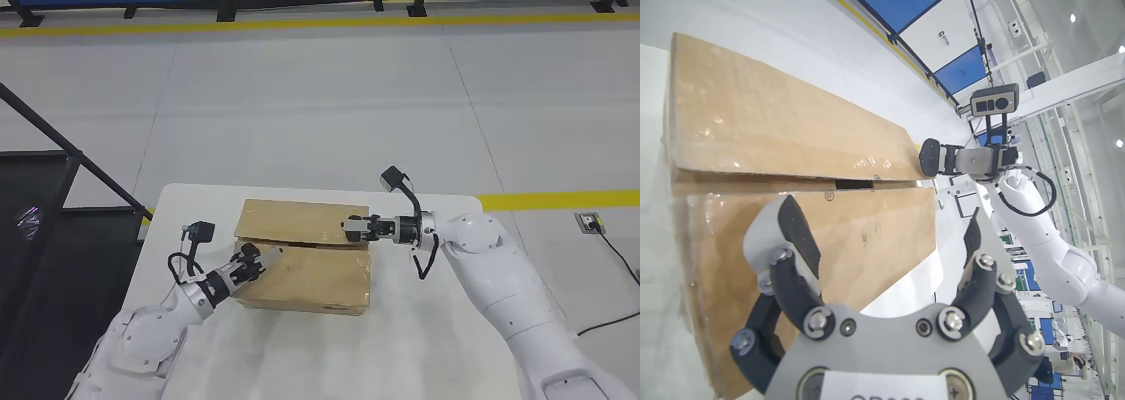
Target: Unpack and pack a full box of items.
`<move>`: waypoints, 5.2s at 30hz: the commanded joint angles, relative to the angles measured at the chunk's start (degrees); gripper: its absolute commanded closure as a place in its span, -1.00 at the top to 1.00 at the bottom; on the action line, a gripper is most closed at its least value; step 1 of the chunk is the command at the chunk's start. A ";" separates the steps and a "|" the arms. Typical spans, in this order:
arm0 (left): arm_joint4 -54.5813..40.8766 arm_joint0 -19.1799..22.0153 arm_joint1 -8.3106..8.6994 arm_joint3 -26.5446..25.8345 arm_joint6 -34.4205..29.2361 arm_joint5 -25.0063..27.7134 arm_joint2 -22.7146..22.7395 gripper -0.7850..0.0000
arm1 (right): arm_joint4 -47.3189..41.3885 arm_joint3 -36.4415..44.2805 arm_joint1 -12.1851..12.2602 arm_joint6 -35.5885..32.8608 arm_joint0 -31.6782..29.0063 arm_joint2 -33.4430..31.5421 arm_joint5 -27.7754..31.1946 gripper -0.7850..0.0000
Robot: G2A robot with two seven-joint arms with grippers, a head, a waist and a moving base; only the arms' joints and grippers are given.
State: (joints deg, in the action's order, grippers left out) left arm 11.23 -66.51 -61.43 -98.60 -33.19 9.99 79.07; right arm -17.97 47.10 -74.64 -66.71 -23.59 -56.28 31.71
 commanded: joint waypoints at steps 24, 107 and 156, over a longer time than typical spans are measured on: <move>-1.91 -1.48 -0.09 -1.43 5.21 -0.16 3.07 1.00 | -1.31 5.61 1.20 1.04 -6.33 -1.50 -9.57 1.00; -16.78 -8.32 -4.07 -1.85 29.58 2.19 10.28 1.00 | -3.48 2.02 0.44 2.45 -5.53 -0.82 -8.46 1.00; -12.36 -2.22 -5.90 -8.94 18.79 -1.25 6.34 1.00 | -3.48 2.02 0.44 2.45 -5.53 -0.82 -8.46 1.00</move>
State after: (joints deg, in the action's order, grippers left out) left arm 0.03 -67.50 -67.55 -106.83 -13.66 8.37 82.79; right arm -21.45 49.12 -74.20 -64.26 -29.12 -57.10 23.25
